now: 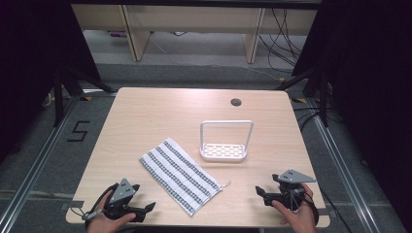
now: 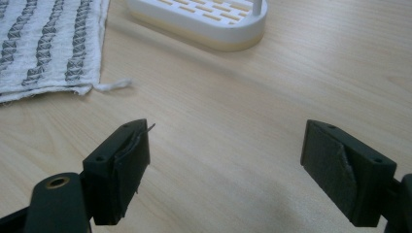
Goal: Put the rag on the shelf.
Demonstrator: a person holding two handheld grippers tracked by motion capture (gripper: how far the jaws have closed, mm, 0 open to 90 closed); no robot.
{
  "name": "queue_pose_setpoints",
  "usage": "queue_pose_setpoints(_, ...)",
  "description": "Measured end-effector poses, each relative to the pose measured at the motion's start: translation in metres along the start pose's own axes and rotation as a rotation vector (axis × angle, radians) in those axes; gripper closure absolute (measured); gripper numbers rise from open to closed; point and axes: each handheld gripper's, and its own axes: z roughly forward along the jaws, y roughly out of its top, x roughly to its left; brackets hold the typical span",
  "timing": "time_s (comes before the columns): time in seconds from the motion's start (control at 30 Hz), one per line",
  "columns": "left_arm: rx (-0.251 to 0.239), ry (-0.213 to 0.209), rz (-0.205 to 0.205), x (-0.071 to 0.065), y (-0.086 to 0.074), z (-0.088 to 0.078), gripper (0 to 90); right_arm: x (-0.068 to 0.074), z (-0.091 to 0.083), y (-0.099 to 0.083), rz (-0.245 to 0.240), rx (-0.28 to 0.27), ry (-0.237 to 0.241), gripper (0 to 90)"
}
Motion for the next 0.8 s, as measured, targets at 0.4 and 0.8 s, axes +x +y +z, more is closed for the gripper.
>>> queue_pose_setpoints(0.4,-0.001,-0.026,0.017,-0.016,0.005,0.004,15.0,0.002,0.002,0.002,-0.053,-0.011,0.016,24.7)
queue_pose_setpoints(0.8,0.018,-0.089,0.036,-0.042,0.013,0.015,18.3,0.025,0.008,0.012,-0.105,0.012,0.067,30.1)
